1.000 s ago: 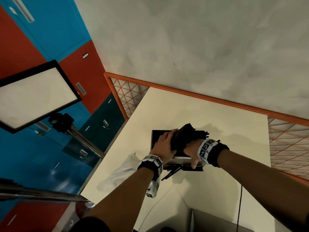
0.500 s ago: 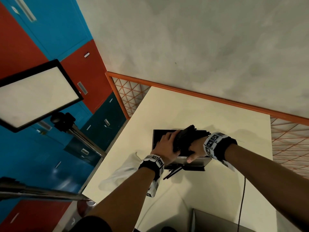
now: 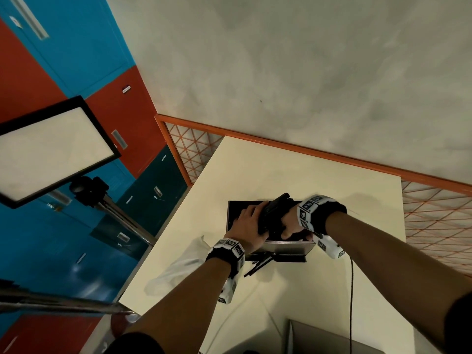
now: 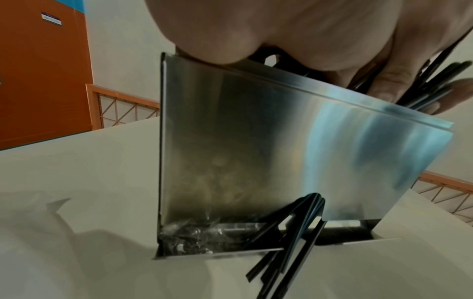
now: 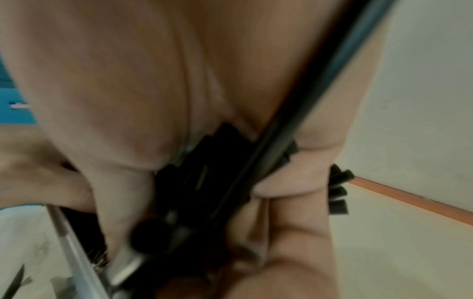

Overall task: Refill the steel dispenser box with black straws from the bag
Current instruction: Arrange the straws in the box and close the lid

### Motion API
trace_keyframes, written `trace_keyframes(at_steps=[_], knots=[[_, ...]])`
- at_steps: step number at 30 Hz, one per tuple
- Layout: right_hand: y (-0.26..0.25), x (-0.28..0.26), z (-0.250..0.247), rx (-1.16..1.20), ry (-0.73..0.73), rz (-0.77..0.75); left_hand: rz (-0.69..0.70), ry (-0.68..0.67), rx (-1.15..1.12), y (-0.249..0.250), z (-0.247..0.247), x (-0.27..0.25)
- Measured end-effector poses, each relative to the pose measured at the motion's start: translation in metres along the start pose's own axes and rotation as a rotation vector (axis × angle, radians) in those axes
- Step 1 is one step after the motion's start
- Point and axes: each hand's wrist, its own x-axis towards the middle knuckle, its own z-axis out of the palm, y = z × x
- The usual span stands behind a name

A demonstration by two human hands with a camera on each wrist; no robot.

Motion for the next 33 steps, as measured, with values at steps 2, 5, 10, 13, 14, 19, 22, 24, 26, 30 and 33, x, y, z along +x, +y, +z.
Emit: trace_keyframes(at_steps=[2, 5, 10, 13, 14, 19, 22, 24, 26, 30, 33], knots=[[-0.003, -0.002, 0.0, -0.013, 0.006, 0.022, 0.002, -0.006, -0.009, 0.0, 0.0, 0.0], [-0.01, -0.008, -0.003, -0.045, 0.029, 0.01, 0.001, -0.005, -0.02, 0.0, 0.0, 0.0], [-0.008, -0.007, 0.001, 0.058, -0.017, 0.043, 0.011, -0.016, -0.013, 0.002, 0.001, -0.002], [-0.005, -0.003, 0.001, 0.069, -0.039, 0.051, 0.006, -0.017, -0.002, 0.002, 0.001, -0.002], [-0.005, -0.005, 0.0, 0.045, -0.044, 0.043, 0.002, -0.011, -0.004, 0.001, 0.002, -0.002], [0.007, -0.016, -0.012, 0.072, -0.05, 0.011, -0.021, -0.009, -0.004, 0.004, 0.0, 0.0], [0.017, -0.03, -0.022, 0.189, -0.024, -0.01, -0.017, 0.0, -0.029, 0.005, -0.002, -0.001], [0.022, -0.035, -0.027, 0.249, -0.024, -0.045, -0.018, 0.009, -0.034, 0.006, -0.003, -0.001], [0.024, -0.036, -0.031, 0.277, -0.036, -0.075, -0.03, 0.011, -0.047, 0.005, -0.003, 0.0], [0.024, -0.039, -0.037, 0.296, -0.034, -0.109, -0.05, 0.025, -0.077, 0.001, -0.001, 0.001], [0.022, -0.042, -0.039, 0.305, -0.023, -0.119, -0.056, 0.054, -0.084, 0.001, 0.001, 0.001]])
